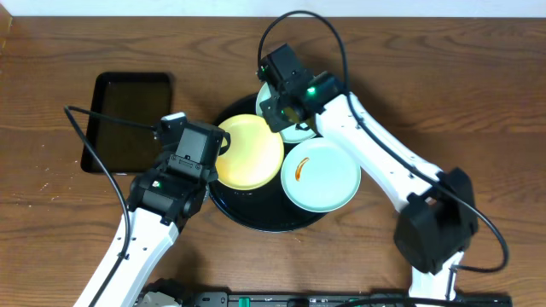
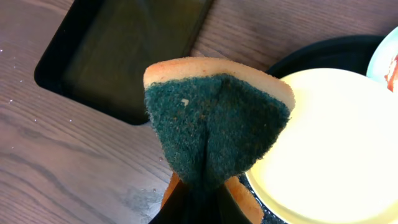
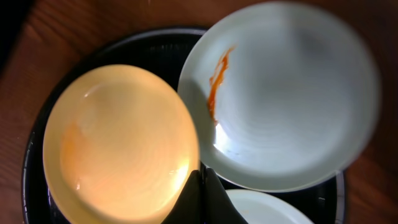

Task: Clean dirty plates on tray and stack at the side
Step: 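Lift the sponge off the plate and move the left gripper aside, then tilt the cream plate up by its rim with the right gripper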

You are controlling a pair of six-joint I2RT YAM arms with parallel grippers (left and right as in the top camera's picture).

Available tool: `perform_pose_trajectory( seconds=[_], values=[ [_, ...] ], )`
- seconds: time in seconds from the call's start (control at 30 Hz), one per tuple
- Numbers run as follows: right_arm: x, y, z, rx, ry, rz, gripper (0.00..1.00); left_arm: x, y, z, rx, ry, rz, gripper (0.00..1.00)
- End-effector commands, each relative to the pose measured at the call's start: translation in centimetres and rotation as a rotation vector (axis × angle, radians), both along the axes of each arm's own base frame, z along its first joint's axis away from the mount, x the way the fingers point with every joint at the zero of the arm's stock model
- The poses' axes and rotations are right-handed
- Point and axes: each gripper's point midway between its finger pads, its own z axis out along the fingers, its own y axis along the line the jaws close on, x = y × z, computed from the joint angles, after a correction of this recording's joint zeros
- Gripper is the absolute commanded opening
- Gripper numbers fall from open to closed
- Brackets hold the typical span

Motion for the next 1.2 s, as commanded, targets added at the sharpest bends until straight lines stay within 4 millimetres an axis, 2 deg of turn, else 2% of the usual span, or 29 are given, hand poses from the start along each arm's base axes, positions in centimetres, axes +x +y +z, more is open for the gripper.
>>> perform_pose_trajectory(
  seconds=[0.0, 0.13, 0.3, 0.33, 0.47, 0.6, 0.8, 0.93, 1.17],
  values=[
    [0.2, -0.9, 2.0, -0.03, -0.052, 0.005, 0.01, 0.3, 0.1, 0.7, -0.017, -0.027, 0.028, 0.08],
    [-1.1, -0.6, 0.2, -0.035, 0.029, 0.032, 0.09, 0.3, 0.1, 0.7, -0.018, -0.027, 0.028, 0.07],
    [-1.6, 0.3, -3.1, -0.054, 0.108, 0.035, 0.31, 0.3, 0.1, 0.7, -0.018, -0.027, 0.028, 0.08],
    [-1.6, 0.2, -3.9, -0.061, 0.124, 0.016, 0.33, 0.3, 0.1, 0.7, -0.017, -0.026, 0.027, 0.08],
    [-2.0, -0.1, -6.7, -0.085, 0.201, -0.053, 0.34, 0.2, 0.1, 0.6, -0.016, -0.022, 0.027, 0.08],
    [-2.9, -0.1, -8.5, -0.099, 0.265, -0.071, 0.34, 0.2, 0.1, 0.5, -0.014, -0.019, 0.028, 0.08],
    [-4.4, 1.3, -9.5, -0.084, 0.314, -0.06, 0.32, 0.2, 0.1, 0.4, -0.015, -0.019, 0.028, 0.08],
    [-5.2, 1.5, -10.0, -0.08, 0.336, -0.107, 0.33, 0.2, 0.1, 0.4, -0.014, -0.019, 0.028, 0.08],
    [-4.3, -0.3, -11.5, -0.176, 0.283, -0.208, 0.34, 0.2, 0.1, 0.4, -0.015, -0.019, 0.028, 0.08]
  ],
)
